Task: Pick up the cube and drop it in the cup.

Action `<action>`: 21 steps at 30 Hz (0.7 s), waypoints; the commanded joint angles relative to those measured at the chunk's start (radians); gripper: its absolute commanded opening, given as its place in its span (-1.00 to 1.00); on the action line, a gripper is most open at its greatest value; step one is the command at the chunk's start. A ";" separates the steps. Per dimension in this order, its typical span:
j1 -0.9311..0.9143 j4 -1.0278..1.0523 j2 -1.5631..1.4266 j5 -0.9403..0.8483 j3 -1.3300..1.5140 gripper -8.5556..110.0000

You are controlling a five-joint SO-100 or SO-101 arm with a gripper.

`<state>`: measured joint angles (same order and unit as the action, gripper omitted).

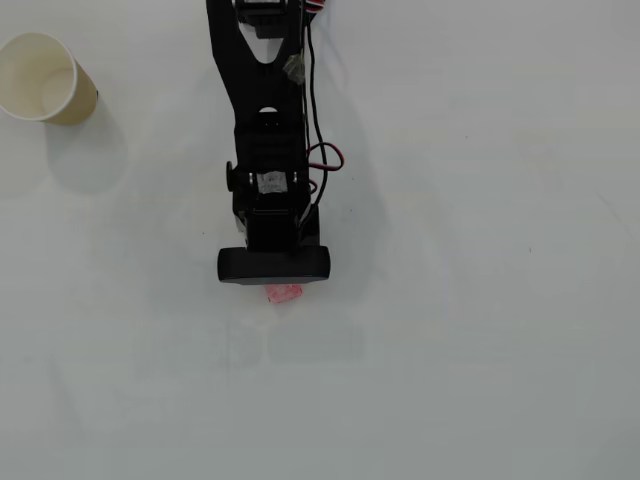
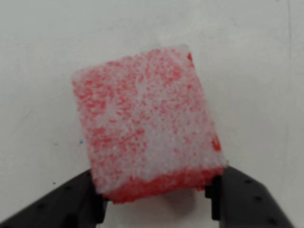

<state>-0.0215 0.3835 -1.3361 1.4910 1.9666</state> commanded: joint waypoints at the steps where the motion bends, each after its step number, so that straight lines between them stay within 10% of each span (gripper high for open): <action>1: 0.000 -0.005 -0.051 -0.002 -0.130 -0.65; 21: 0.037 -0.032 -0.040 -0.002 -0.164 -0.30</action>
<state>0.0184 0.3835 -1.3361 1.4987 1.9620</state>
